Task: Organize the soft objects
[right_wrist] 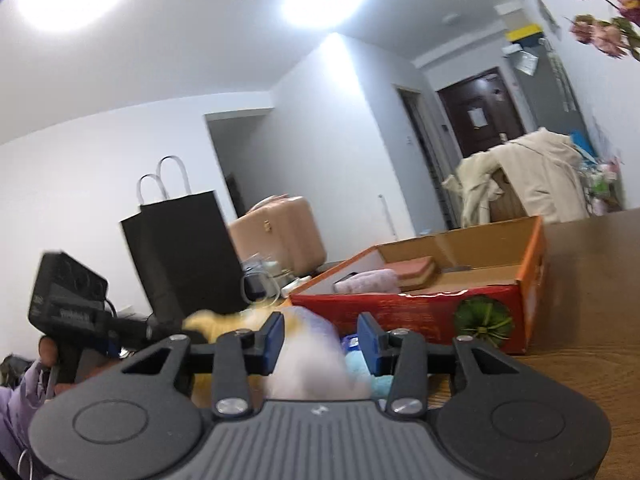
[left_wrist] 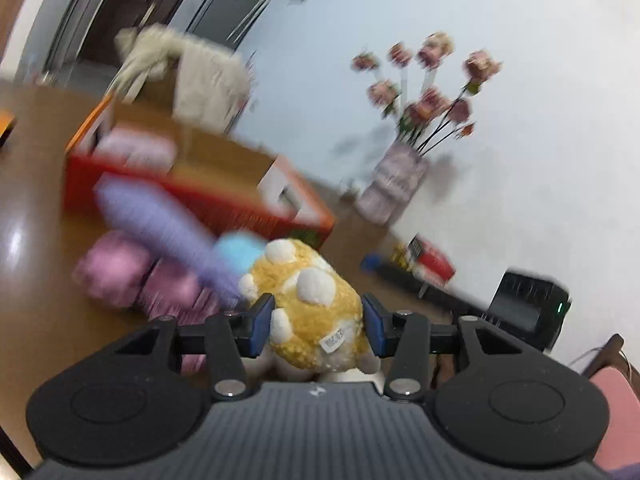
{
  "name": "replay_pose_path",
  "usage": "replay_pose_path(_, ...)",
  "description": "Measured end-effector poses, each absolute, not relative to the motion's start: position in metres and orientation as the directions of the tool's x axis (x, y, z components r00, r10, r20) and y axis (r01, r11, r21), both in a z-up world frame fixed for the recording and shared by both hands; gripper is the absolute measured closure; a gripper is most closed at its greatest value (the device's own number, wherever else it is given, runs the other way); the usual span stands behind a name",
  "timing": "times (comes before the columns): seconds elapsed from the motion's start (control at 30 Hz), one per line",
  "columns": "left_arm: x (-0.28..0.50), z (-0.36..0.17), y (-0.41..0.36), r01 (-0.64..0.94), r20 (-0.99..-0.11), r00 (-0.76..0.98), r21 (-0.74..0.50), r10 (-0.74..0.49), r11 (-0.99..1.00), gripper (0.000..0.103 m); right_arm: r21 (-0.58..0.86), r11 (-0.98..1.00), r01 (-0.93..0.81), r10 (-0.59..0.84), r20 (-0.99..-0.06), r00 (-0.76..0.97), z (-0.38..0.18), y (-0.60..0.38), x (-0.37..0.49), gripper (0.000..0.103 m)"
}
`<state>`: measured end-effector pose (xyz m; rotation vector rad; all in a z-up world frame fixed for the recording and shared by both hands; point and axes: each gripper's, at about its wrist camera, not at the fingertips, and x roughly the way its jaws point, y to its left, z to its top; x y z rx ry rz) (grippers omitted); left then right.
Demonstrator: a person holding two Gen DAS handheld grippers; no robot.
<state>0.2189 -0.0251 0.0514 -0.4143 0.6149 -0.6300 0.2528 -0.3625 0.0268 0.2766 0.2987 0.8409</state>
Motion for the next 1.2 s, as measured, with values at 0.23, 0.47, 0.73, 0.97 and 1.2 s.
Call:
replay_pose_path(0.23,0.195,0.015,0.010,0.376,-0.453,0.622,-0.543,-0.639,0.751,0.052,0.260,0.615,-0.744,0.788,-0.201,0.581,0.028,-0.342,0.241,0.052)
replay_pose_path(0.47,0.160,0.020,0.017,0.273,-0.443,0.800,-0.332,-0.404,0.903,0.024,0.167,0.671,-0.723,0.730,-0.320,0.604,0.029,-0.306,0.223,0.047)
replay_pose_path(0.73,0.158,0.017,0.005,0.274,-0.487,0.789,-0.268,-0.375,0.924,0.018,0.026,0.660,-0.751,0.640,-0.542,0.544,0.027,-0.223,0.204,0.045)
replay_pose_path(0.97,0.147,0.014,0.027,0.209,-0.459,0.819,-0.320,-0.344,0.924,0.038,0.016,0.666,-0.745,0.606,-0.595,0.528,0.021,-0.215,0.176,0.045)
replay_pose_path(1.2,0.154,0.012,0.029,0.225,-0.482,0.787,-0.356,-0.385,0.907,0.041,-0.058,0.703,-0.709,0.553,-0.582,0.596,0.018,-0.198,0.157,0.051)
